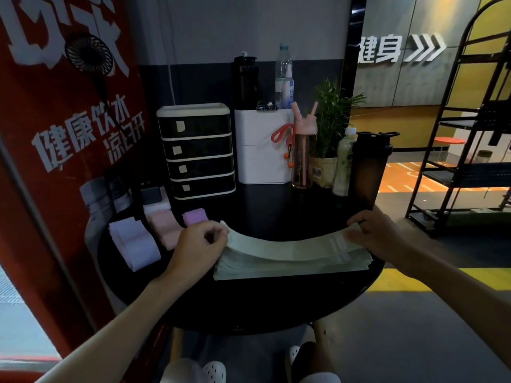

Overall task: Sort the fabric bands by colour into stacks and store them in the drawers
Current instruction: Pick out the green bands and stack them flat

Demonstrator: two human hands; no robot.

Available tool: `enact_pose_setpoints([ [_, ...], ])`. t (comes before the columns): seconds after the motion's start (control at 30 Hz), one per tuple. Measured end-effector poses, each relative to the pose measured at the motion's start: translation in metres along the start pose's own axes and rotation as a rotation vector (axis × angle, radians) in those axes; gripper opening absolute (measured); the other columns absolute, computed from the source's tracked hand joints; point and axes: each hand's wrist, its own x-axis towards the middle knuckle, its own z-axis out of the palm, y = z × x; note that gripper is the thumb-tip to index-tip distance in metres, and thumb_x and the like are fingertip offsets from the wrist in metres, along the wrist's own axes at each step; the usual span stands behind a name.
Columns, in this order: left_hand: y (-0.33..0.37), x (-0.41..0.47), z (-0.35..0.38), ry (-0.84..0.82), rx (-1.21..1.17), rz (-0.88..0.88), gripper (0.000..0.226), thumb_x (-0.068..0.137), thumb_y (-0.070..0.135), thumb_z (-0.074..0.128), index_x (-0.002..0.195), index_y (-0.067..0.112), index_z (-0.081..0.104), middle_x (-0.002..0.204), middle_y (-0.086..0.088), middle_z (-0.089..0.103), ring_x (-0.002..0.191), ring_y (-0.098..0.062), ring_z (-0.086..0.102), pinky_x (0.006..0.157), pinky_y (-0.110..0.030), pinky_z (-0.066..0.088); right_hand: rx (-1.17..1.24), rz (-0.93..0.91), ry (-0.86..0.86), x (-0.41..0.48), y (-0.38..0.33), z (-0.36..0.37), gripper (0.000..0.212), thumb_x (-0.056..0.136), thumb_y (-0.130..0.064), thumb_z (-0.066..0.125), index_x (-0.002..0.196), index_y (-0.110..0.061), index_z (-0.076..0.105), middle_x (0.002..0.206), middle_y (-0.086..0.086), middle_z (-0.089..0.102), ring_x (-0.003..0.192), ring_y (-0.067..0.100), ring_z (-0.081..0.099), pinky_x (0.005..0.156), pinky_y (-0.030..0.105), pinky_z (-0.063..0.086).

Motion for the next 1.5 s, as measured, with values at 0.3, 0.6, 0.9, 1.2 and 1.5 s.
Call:
enact_pose_setpoints([
  [0.3,-0.013,-0.013,0.005,-0.085,0.164,0.075,0.011,0.086,0.013,0.066,0.078,0.015,0.072,0.079,0.007,0.071,0.084,-0.005,0.064,0.073,-0.021,0.048,-0.225,-0.094,0.051,0.002,0.028,0.010,0.036,0.081,-0.011,0.074,0.076,-0.042,0.055,0.062,0.007,0.049,0.058,0.021,0.046,0.055,0.031,0.032],
  [0.6,-0.013,-0.003,0.000,-0.163,0.173,0.141,0.019,0.085,0.038,0.059,0.082,0.024,0.071,0.090,0.010,0.050,0.091,-0.006,0.052,0.080,-0.021,0.042,-0.499,-0.098,-0.119,0.009,0.023,0.003,0.032,0.086,-0.037,0.068,0.116,-0.031,0.060,0.110,-0.005,0.048,0.109,0.020,0.047,0.094,0.048,0.044],
  [0.9,0.015,0.061,0.010,-0.928,0.599,-0.046,0.042,0.092,0.045,0.064,0.127,0.020,0.061,0.118,0.004,0.066,0.104,-0.009,0.063,0.094,-0.026,0.051,-0.534,-0.014,-0.695,0.024,-0.026,0.004,0.054,0.094,-0.022,0.063,0.143,-0.012,0.042,0.133,0.005,0.054,0.117,0.017,0.054,0.090,0.019,0.046],
  [1.2,0.013,0.074,0.013,-1.116,0.678,-0.064,0.029,0.089,0.047,0.067,0.101,0.020,0.070,0.092,0.006,0.069,0.094,-0.019,0.068,0.082,-0.035,0.056,-0.809,-0.072,-0.791,0.031,-0.035,0.007,0.038,0.093,-0.042,0.058,0.124,-0.018,0.059,0.117,0.002,0.062,0.106,0.021,0.059,0.080,0.026,0.047],
  [1.5,0.013,0.057,0.005,-0.989,0.617,-0.059,0.030,0.088,0.043,0.070,0.105,0.020,0.063,0.104,0.004,0.069,0.094,-0.014,0.066,0.074,-0.024,0.051,-0.768,-0.132,-0.710,0.023,-0.017,0.005,0.039,0.091,-0.041,0.063,0.121,-0.024,0.046,0.107,-0.007,0.050,0.100,0.016,0.052,0.078,0.022,0.043],
])
